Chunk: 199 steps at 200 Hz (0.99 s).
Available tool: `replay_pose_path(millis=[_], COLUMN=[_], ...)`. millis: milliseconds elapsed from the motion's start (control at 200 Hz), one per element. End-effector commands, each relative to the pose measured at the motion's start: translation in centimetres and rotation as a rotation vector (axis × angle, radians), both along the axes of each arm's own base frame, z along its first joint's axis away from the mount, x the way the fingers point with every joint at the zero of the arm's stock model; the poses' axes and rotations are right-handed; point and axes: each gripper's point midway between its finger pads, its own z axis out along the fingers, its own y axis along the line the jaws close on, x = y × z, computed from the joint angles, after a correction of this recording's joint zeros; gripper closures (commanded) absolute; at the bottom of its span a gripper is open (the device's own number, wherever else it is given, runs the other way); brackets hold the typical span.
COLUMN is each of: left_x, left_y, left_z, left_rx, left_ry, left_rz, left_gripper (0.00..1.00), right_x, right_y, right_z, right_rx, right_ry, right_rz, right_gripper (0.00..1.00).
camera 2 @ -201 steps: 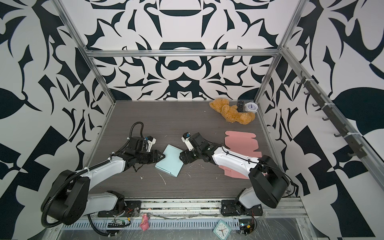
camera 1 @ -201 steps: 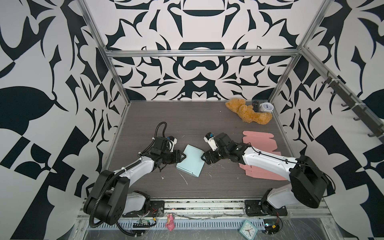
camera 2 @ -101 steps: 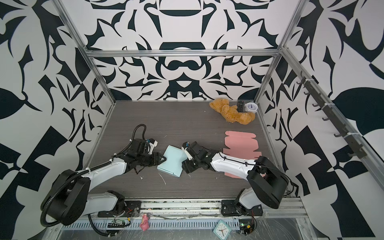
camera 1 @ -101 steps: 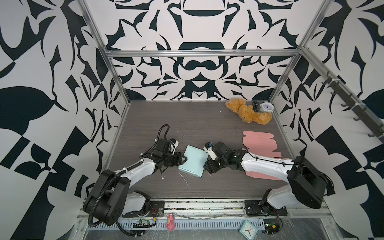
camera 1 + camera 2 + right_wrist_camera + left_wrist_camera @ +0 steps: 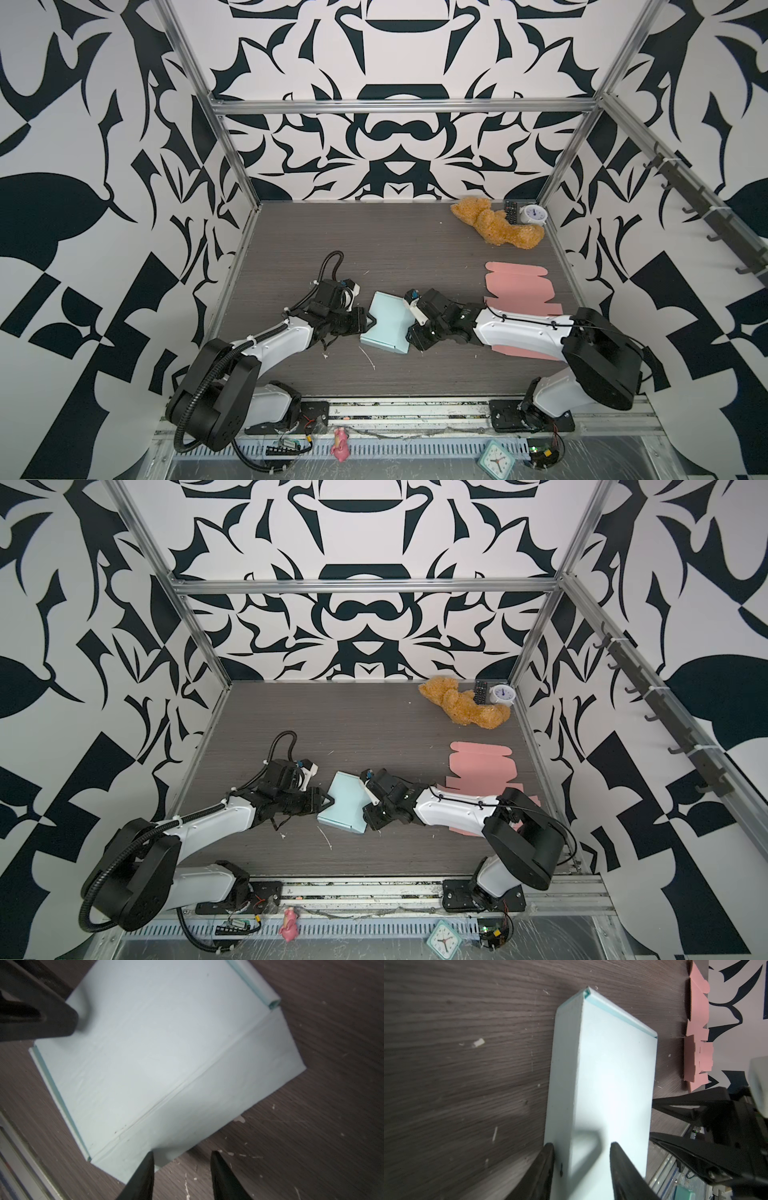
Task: Fold the paper box
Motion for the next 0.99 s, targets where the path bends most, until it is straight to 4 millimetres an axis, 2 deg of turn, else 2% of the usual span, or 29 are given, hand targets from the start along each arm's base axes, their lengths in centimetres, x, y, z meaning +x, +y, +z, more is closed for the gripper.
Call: replay_pose_path(millis=[0, 265, 735, 925, 950, 990], left_x=[-0.5, -1.0, -1.8, -2.2, -2.1, -2.2], left_y=[0.0, -0.5, -1.6, -1.4, -1.5, -1.5], left_z=[-0.4, -0.7, -0.6, -1.0, -0.2, -0.1], left_rx=[0.002, -0.006, -0.015, -0.007, -0.026, -0.029], left_ry=[0.010, 0.020, 0.022, 0.034, 0.010, 0.010], left_rz=[0.006, 0.009, -0.006, -0.002, -0.002, -0.002], left_gripper=[0.55, 0.58, 0.61, 0.61, 0.61, 0.61], right_x=[0.6, 1.1, 1.4, 1.5, 1.5, 1.5], right_y=[0.8, 1.9, 4.0, 4.5, 4.6, 4.7], right_z=[0.4, 0.4, 0.8, 1.0, 1.0, 1.1], right_rx=[0.017, 0.035, 0.063, 0.076, 0.079, 0.086], right_ry=[-0.027, -0.035, -0.053, -0.064, -0.063, -0.063], right_rz=[-0.006, 0.000, 0.025, 0.026, 0.025, 0.025], right_gripper=[0.56, 0.60, 0.60, 0.60, 0.60, 0.60])
